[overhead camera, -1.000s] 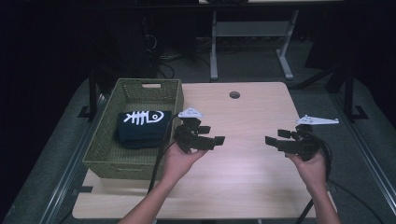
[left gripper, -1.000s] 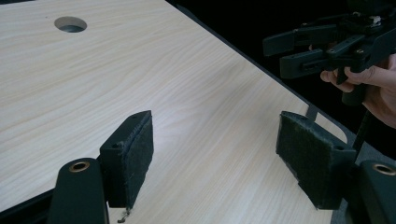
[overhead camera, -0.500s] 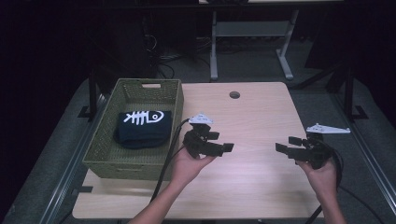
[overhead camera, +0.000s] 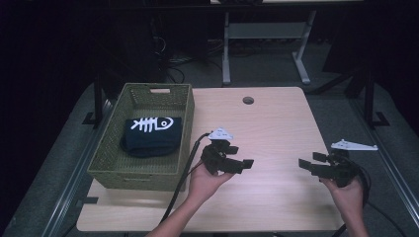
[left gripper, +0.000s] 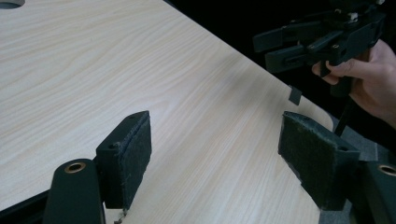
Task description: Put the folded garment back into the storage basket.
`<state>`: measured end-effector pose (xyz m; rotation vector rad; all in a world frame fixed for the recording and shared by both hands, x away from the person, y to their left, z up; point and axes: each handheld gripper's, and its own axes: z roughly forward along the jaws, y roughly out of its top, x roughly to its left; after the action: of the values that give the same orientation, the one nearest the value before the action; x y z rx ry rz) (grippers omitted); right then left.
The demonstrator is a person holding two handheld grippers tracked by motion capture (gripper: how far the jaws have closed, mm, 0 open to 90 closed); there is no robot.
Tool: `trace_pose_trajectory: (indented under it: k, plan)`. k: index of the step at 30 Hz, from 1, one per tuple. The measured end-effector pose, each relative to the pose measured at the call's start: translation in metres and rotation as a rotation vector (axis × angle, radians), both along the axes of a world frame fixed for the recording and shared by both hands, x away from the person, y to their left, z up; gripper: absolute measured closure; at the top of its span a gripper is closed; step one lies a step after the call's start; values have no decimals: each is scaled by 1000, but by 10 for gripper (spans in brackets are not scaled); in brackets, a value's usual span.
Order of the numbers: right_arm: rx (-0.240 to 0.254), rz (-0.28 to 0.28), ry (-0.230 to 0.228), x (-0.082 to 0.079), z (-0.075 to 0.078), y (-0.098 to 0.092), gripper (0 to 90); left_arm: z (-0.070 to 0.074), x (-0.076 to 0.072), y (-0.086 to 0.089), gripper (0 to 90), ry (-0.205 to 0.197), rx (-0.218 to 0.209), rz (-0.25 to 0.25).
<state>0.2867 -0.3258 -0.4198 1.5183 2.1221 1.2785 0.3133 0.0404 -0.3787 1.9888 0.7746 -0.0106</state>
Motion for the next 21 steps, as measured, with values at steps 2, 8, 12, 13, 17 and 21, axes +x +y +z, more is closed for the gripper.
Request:
trace_pose_trajectory:
  k: [2,8,12,13,17,21]
  plan:
    - [-1,-5,-1,-2,-2,-2,255,-3,-2,0,255,-2,0,-2]
    - [-3,-15,4,-8,-9,-6,253,-14,-10,4,255,-7,7,-23]
    - [-3,-22,-4,-14,-11,-6,253,-21,-17,9,255,-17,15,-37]
    - [-3,-25,-3,-16,-12,-6,253,-22,-18,10,255,-17,14,-36]
    - [-7,-25,-5,-20,-14,-5,253,-29,-25,17,255,-12,4,-39]
    - [-17,-21,-3,-25,-17,-2,251,-35,-33,22,255,-10,0,-51]
